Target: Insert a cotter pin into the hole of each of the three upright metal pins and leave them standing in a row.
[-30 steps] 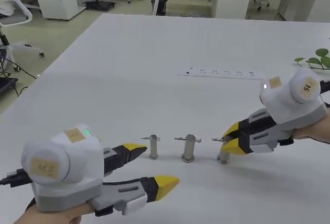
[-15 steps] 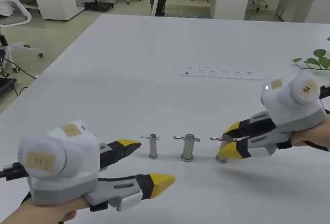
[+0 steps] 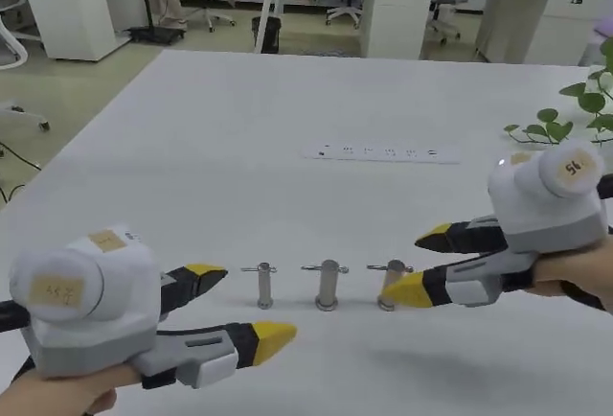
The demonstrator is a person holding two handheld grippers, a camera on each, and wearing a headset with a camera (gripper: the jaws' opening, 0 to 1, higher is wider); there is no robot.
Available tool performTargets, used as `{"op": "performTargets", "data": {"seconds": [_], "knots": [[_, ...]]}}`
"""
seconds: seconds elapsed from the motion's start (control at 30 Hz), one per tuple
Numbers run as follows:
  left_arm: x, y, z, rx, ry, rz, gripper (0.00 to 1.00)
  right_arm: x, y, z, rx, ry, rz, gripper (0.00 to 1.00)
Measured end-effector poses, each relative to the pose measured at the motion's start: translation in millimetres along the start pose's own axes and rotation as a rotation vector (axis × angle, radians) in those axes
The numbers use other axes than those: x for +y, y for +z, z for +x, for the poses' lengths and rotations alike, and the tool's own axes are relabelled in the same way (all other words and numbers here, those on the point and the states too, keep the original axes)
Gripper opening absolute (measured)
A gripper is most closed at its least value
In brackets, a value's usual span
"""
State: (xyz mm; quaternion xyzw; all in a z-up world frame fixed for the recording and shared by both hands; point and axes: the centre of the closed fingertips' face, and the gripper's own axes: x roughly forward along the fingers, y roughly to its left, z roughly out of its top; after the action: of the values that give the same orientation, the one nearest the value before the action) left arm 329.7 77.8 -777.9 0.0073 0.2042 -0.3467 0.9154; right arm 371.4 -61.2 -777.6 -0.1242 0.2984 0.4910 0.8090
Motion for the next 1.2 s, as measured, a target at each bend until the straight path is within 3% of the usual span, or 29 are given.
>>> {"op": "performTargets", "data": {"seconds": [0.2,0.33,0.47,0.6,0.7,0.77,1.2], "knots": [[1.9,7.0,-4.1,-0.02,0.019,-0.058,0.68,9.1,-6.5,-7.8,0.014,-0.059,0.035,0.65],[4.0,6.9,-6.0,-0.009,0.04,-0.067,0.71,16.5,-6.7,-10.0,-0.005,-0.082,0.031,0.66],[0.5,11.5,-9.0,-0.018,0.044,-0.068,0.72,23.8,-7.5,-11.8,-0.044,-0.112,0.087,0.67],[-7.1,10.7,-12.2,0.004,0.032,-0.046,0.73,34.4,-5.0,-14.6,-0.102,-0.108,0.123,0.67],[-11.2,11.0,-15.7,0.004,0.037,-0.021,0.76,34.5,-9.3,-18.0,-0.099,-0.13,0.122,0.68],[-13.5,11.0,-17.3,0.006,0.038,-0.014,0.77,33.4,-8.6,-21.3,-0.127,-0.153,0.121,0.69],[-10.8,12.0,-19.8,0.005,0.08,-0.012,0.82,40.0,-22.9,-31.6,-0.136,-0.214,0.168,0.79]]}}
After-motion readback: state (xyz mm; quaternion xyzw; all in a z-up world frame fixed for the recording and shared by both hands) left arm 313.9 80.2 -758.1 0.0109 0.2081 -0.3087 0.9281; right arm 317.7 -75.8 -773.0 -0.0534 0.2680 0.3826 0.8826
